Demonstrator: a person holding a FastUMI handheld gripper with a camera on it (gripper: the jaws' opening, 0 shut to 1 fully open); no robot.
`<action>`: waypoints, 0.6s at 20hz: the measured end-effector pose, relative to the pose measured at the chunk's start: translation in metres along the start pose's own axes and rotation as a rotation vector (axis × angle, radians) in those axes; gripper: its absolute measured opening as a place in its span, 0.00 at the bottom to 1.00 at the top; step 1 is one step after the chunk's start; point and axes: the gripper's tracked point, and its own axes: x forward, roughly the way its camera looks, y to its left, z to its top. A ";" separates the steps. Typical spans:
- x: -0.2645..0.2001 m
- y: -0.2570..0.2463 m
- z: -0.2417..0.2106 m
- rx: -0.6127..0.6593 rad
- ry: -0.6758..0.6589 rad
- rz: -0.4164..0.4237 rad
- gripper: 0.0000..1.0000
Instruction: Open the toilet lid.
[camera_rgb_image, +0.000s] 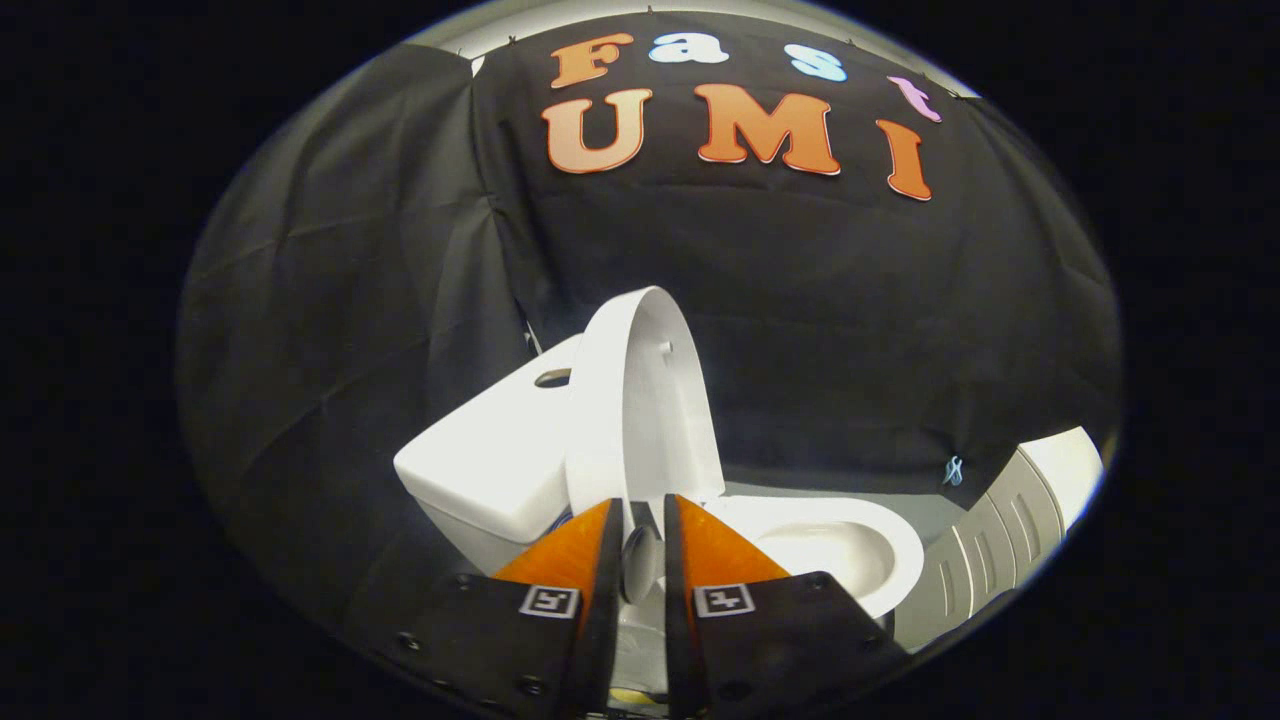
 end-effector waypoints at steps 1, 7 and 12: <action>-0.007 -0.008 0.012 -0.011 -0.034 -0.007 0.36; -0.034 -0.091 0.083 0.015 -0.251 -0.103 0.79; -0.058 -0.196 0.116 0.071 -0.319 -0.194 0.83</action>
